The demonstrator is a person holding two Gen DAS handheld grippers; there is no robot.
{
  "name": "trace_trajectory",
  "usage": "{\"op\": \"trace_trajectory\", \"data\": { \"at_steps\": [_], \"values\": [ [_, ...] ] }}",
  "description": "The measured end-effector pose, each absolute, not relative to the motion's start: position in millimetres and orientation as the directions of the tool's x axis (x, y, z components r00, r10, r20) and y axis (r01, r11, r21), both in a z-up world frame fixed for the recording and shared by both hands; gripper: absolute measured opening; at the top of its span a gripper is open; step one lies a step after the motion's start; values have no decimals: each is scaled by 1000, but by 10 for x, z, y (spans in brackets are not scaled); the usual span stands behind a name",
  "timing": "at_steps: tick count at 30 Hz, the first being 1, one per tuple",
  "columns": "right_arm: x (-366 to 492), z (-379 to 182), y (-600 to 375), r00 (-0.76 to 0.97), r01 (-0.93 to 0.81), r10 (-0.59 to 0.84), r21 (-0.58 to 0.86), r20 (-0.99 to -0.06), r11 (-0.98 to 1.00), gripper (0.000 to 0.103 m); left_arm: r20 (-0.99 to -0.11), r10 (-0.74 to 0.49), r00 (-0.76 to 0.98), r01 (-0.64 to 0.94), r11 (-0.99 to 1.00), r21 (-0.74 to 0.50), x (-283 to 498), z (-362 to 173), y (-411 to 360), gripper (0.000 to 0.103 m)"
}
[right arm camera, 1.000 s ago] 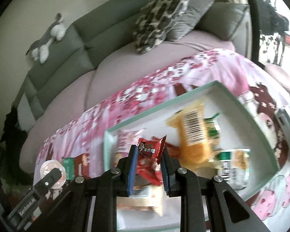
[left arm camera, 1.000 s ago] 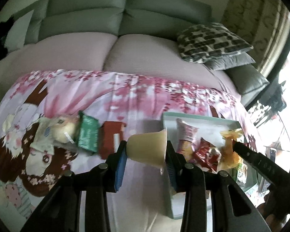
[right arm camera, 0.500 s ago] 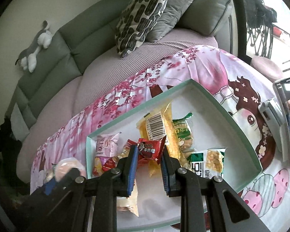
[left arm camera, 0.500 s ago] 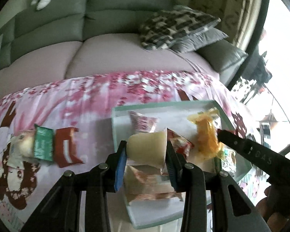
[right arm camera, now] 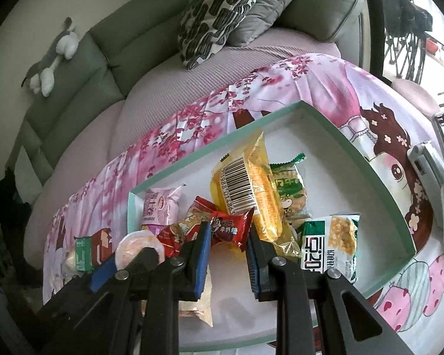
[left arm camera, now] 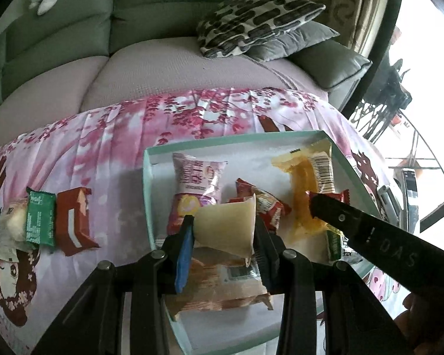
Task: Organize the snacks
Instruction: 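Release the cream cup in the tray while the right tool releases the red candy, then move both open tools back from the tray toward the snack pile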
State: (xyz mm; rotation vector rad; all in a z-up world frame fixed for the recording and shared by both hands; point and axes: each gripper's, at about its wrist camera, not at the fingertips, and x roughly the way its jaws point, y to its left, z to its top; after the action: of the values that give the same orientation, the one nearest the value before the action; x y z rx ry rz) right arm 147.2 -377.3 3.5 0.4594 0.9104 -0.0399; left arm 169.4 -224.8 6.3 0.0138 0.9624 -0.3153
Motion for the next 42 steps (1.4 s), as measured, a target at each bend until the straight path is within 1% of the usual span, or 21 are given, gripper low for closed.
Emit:
{"op": "trace_trajectory", "data": {
  "at_steps": [15,16,18,29,31,33,40,42],
  "values": [
    [1489,42,-3713,609,213,168,364,-775,907,26,-814,-265,516,277,951,-134,1701,55,-2275,41],
    [1490,38,-3714,608,214,169,364,-776,906,26,-813,-267,518,278,951,-135,1698,65,-2272,42],
    [1493,32,-3712,605,215,169,364,-778,907,27,-813,-260,520,274,953,-130,1694,79,-2260,49],
    [1494,35,-3713,603,223,157,354,-782,908,26,-811,-254,527,217,963,-161,1717,138,-2091,51],
    [1499,26,-3714,599,225,155,351,-786,909,26,-807,-249,535,200,966,-165,1721,161,-2042,53],
    [1503,17,-3710,594,227,152,346,-790,910,26,-807,-238,540,173,970,-170,1733,175,-1981,63],
    [1509,7,-3661,579,225,123,303,-806,926,29,-829,-162,536,51,986,-160,1799,127,-1706,65],
    [1507,10,-3655,577,224,119,297,-808,928,30,-834,-146,532,18,987,-161,1813,103,-1621,69]
  ]
}}
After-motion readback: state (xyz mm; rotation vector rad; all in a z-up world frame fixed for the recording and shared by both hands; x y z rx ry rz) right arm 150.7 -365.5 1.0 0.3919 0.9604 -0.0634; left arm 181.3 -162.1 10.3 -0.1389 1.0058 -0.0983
